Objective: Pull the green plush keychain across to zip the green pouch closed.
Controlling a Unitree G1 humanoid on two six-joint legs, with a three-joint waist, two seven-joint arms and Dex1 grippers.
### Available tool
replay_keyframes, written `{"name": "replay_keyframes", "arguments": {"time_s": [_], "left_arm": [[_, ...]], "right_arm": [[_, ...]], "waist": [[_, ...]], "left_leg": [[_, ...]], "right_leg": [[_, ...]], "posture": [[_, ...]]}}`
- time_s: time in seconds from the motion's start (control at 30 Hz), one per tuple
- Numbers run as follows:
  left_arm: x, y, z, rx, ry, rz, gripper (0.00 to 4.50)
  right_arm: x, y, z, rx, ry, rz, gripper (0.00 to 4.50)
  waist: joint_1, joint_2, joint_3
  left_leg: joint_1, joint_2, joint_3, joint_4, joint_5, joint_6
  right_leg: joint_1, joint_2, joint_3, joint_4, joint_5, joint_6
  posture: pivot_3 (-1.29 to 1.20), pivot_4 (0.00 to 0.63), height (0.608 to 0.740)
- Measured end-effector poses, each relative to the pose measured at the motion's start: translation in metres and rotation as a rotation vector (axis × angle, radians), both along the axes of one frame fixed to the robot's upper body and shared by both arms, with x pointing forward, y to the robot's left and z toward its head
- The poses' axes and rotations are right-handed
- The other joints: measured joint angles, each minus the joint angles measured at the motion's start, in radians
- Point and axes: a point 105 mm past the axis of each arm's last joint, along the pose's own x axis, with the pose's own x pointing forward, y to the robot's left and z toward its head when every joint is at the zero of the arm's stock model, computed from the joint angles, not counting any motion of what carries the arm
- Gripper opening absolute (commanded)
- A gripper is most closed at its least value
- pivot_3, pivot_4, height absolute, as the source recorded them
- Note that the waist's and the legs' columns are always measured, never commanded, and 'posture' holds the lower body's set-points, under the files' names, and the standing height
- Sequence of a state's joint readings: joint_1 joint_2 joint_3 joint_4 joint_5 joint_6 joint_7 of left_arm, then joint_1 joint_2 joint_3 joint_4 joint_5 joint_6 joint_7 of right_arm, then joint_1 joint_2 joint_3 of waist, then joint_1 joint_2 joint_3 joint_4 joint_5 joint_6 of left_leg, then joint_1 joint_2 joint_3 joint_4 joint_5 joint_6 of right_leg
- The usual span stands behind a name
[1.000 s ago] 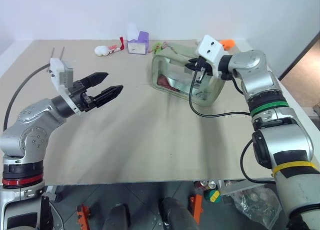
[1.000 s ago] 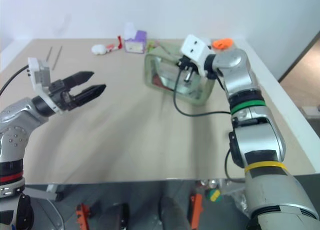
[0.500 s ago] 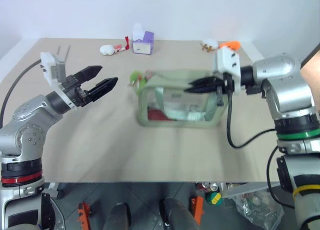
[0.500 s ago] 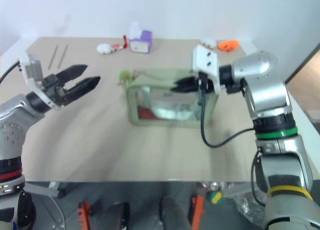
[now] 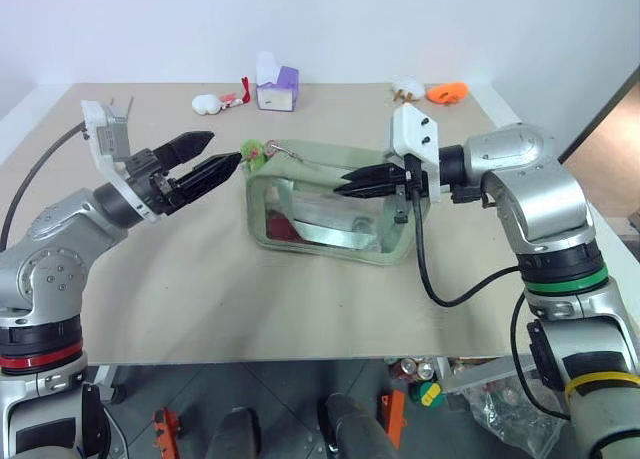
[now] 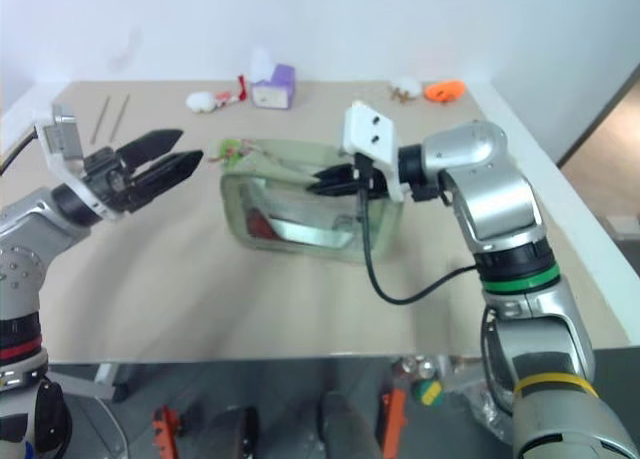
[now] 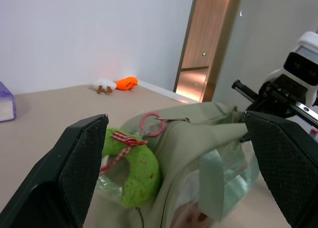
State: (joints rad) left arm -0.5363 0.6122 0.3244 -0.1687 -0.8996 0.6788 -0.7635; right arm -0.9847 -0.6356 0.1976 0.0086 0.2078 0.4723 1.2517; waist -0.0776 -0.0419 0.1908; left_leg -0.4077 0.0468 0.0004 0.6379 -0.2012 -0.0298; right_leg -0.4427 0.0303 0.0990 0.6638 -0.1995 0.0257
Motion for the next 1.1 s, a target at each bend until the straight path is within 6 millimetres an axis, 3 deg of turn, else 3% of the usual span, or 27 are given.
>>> {"name": "replay_keyframes", "arguments": {"time_s": [0.23, 0.27, 0.47, 0.5, 0.53, 0.63, 0.73, 0.8, 0.87, 0.97, 1.1], "left_arm": [[0.000, 0.000, 0.000, 0.001, 0.004, -0.003, 4.50], [0.000, 0.000, 0.000, 0.001, 0.004, -0.002, 4.50], [0.000, 0.000, 0.000, 0.002, 0.005, -0.005, 4.50], [-0.001, -0.001, -0.001, 0.003, 0.006, -0.009, 4.50], [-0.001, -0.002, -0.001, 0.004, 0.008, -0.012, 4.50], [-0.005, -0.006, -0.002, 0.022, 0.025, -0.048, 4.50], [-0.012, -0.012, -0.001, 0.058, 0.027, -0.093, 4.50], [-0.016, -0.018, -0.002, 0.076, 0.035, -0.127, 4.50], [-0.021, -0.025, -0.004, 0.107, 0.044, -0.169, 4.50], [-0.024, -0.027, -0.005, 0.147, 0.044, -0.191, 4.50], [-0.027, -0.032, -0.009, 0.171, 0.052, -0.228, 4.50]], "right_arm": [[-0.011, 0.012, -0.011, -0.027, 0.036, 0.060, 0.01], [-0.011, 0.013, -0.011, -0.022, 0.045, 0.058, 0.69], [-0.010, 0.028, -0.009, 0.067, 0.109, 0.067, 2.71], [-0.006, 0.029, -0.005, 0.104, 0.133, 0.057, 3.00], [-0.005, 0.028, 0.000, 0.133, 0.148, 0.051, 3.00], [-0.007, 0.008, 0.029, 0.279, 0.212, 0.075, 3.00], [-0.014, -0.030, 0.065, 0.388, 0.171, 0.061, 3.00], [-0.016, -0.047, 0.072, 0.386, 0.133, 0.021, 3.00], [-0.013, -0.069, 0.059, 0.332, 0.125, -0.072, 3.00], [-0.007, -0.107, 0.023, 0.221, 0.175, -0.257, 3.00], [-0.010, -0.120, 0.004, 0.186, 0.214, -0.319, 3.00]], "waist": [[0.000, 0.000, 0.000], [0.000, 0.000, 0.000], [-0.001, 0.000, 0.000], [-0.001, 0.000, 0.000], [0.000, 0.000, 0.000], [0.006, 0.000, 0.000], [0.011, 0.000, 0.000], [0.009, -0.001, 0.000], [0.008, -0.001, -0.001], [0.007, -0.001, 0.000], [-0.007, 0.000, 0.000]], "left_leg": [[0.000, 0.000, 0.000, 0.000, 0.000, 0.000], [0.000, 0.000, 0.000, 0.000, 0.000, 0.000], [0.001, 0.000, 0.000, 0.000, 0.000, 0.000], [0.000, 0.000, 0.000, 0.000, 0.000, 0.000], [0.000, 0.000, 0.000, 0.000, 0.000, 0.000], [-0.001, -0.001, -0.001, 0.000, 0.000, 0.000], [-0.002, -0.002, -0.001, 0.000, -0.001, 0.001], [-0.001, -0.002, 0.000, 0.000, -0.002, 0.000], [-0.001, -0.002, -0.001, -0.001, -0.003, 0.001], [0.000, -0.002, 0.000, -0.002, -0.003, 0.001], [0.002, -0.001, 0.001, -0.002, -0.003, 0.001]], "right_leg": [[0.000, 0.000, 0.000, 0.000, -0.001, 0.000], [0.000, 0.000, 0.000, 0.000, -0.001, 0.000], [0.000, 0.000, 0.000, 0.001, -0.001, 0.000], [0.000, 0.000, 0.000, 0.001, 0.000, 0.000], [0.000, 0.000, 0.000, 0.001, 0.000, 0.000], [0.000, -0.001, -0.001, 0.000, -0.002, 0.000], [0.001, -0.003, -0.002, 0.000, -0.004, 0.002], [0.001, -0.003, -0.001, 0.000, -0.005, 0.002], [0.001, -0.003, -0.002, 0.000, -0.006, 0.001], [0.000, -0.003, -0.001, 0.000, -0.007, 0.001], [0.000, -0.001, 0.002, 0.002, -0.006, 0.000]], "posture": [[0.00, 0.150, 0.740], [0.00, 0.150, 0.740], [0.00, 0.150, 0.740], [0.00, 0.150, 0.740], [0.00, 0.150, 0.740], [0.00, 0.150, 0.740], [0.00, 0.150, 0.740], [0.00, 0.150, 0.740], [0.00, 0.150, 0.740], [0.00, 0.150, 0.740], [0.00, 0.150, 0.740]]}}
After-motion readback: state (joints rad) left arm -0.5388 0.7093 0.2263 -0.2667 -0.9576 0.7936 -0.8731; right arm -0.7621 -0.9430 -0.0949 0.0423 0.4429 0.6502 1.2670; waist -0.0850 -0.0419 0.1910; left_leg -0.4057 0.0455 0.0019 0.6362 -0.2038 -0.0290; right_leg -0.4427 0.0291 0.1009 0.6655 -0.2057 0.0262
